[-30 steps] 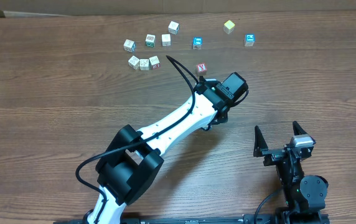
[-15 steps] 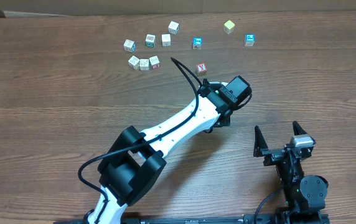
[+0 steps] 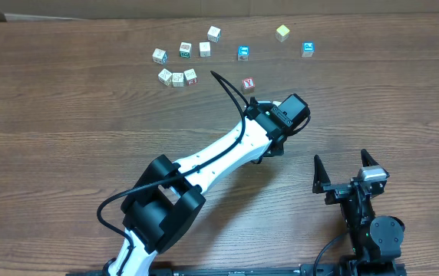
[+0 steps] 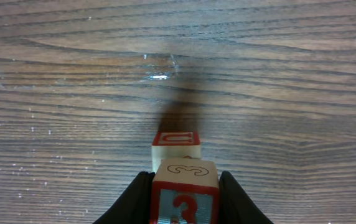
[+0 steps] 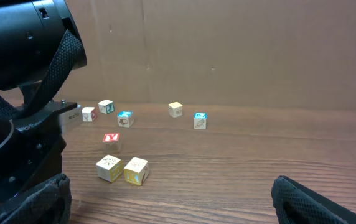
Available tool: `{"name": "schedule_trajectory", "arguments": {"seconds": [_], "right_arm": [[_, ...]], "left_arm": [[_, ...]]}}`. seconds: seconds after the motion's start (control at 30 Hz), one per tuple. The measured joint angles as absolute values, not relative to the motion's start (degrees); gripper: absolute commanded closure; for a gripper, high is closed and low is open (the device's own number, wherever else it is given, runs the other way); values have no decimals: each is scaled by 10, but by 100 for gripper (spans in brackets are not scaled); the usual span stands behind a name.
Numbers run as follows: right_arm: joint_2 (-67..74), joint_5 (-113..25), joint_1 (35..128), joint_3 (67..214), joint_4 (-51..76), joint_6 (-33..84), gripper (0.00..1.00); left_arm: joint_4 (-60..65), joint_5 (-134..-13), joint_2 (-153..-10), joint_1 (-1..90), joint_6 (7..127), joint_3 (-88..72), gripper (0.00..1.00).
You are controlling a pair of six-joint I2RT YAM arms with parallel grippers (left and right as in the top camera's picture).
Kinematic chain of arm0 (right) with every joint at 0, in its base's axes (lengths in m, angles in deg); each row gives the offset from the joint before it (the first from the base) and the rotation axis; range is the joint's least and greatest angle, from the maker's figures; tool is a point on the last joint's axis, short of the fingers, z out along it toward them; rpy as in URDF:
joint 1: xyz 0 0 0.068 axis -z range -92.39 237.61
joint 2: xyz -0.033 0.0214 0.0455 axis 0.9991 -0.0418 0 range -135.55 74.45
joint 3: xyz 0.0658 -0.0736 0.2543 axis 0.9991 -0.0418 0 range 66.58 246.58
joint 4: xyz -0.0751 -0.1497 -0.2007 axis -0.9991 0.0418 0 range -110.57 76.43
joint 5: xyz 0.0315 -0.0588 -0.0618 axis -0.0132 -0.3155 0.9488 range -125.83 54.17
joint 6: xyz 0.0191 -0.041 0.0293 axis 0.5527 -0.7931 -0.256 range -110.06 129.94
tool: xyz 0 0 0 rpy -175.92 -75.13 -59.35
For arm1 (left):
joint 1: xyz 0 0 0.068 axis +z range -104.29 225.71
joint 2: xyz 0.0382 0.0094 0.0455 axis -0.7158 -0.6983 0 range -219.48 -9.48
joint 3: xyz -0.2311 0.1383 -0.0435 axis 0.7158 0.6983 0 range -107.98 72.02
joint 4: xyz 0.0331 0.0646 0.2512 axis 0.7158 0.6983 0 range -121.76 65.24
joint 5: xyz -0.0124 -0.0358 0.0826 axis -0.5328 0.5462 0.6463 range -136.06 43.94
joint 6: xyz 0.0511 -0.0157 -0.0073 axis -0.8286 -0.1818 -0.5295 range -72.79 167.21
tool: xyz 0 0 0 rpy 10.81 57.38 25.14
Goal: Form a tower
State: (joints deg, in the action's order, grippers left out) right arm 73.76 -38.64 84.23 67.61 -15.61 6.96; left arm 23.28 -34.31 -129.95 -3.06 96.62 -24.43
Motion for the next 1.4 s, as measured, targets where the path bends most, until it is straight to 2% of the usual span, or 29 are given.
{"name": "schedule_trajectory", "arguments": {"seconds": [0.5, 0.57, 0.73, 0.97, 1.17, 1.4], "right_arm": [[738, -386, 842, 676, -156, 70, 0], [738, -386, 842, 676, -156, 70, 0], [738, -386, 842, 676, -156, 70, 0], [738, -386, 842, 676, -156, 70, 0], [738, -386, 842, 676, -156, 70, 0], [738, -386, 842, 676, -156, 70, 0]], "left_arm": [[233, -334, -1299, -31, 966, -244, 55], [233, -333, -1299, -31, 966, -244, 55], [233, -333, -1299, -31, 966, -244, 64], [233, -333, -1299, -31, 966, -244, 67], [233, -334, -1299, -31, 967, -244, 46], [233, -333, -1299, -31, 967, -243, 40]]}}
